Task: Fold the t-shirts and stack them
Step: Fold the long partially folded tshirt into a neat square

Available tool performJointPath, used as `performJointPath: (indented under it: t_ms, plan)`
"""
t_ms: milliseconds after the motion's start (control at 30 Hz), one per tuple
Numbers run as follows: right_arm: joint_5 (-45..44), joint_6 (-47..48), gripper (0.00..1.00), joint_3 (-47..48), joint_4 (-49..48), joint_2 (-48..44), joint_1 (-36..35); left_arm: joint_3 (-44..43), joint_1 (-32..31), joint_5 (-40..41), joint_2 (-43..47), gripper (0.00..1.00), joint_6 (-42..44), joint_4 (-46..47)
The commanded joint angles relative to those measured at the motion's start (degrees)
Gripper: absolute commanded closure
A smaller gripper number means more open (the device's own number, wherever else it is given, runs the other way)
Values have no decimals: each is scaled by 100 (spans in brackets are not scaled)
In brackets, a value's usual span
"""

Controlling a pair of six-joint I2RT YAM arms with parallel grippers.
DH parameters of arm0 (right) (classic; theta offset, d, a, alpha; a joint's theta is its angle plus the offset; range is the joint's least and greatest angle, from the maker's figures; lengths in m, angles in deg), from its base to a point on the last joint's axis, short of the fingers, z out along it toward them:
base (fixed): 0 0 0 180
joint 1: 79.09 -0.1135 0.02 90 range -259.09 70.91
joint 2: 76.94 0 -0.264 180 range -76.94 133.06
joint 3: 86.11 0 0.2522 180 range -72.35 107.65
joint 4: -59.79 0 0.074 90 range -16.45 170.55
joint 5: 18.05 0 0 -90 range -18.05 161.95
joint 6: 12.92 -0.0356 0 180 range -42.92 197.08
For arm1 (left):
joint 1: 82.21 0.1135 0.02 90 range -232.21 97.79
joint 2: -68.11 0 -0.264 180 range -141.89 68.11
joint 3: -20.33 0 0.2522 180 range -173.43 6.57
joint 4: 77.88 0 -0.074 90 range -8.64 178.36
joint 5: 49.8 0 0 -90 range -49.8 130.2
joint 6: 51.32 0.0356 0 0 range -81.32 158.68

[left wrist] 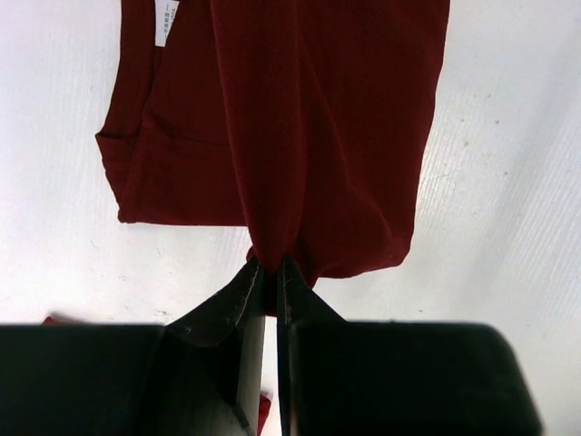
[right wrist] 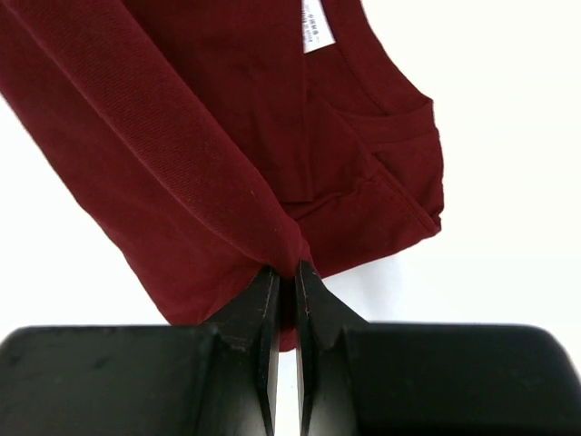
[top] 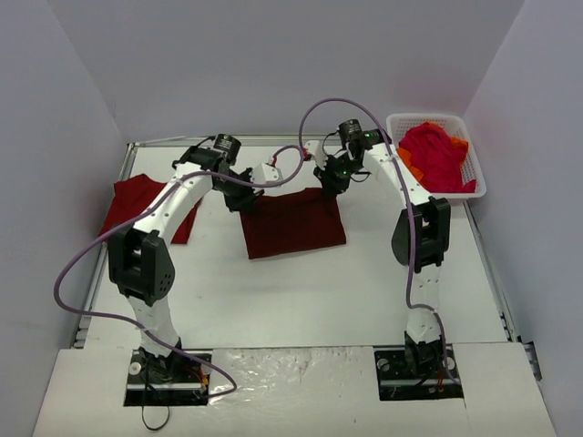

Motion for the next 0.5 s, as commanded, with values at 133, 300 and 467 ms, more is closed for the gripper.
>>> performJointPath:
  t_ms: [133, 300, 467]
  plan:
    - [35, -129, 100, 498, -180, 331, 145, -383, 65, -95, -195, 98, -75, -48]
    - [61, -147, 100, 788, -197, 629, 154, -489, 126, -156, -353, 98, -101, -30]
    - [131, -200, 100, 1157, -215, 849, 154, -577, 197, -270, -468, 98, -154, -22]
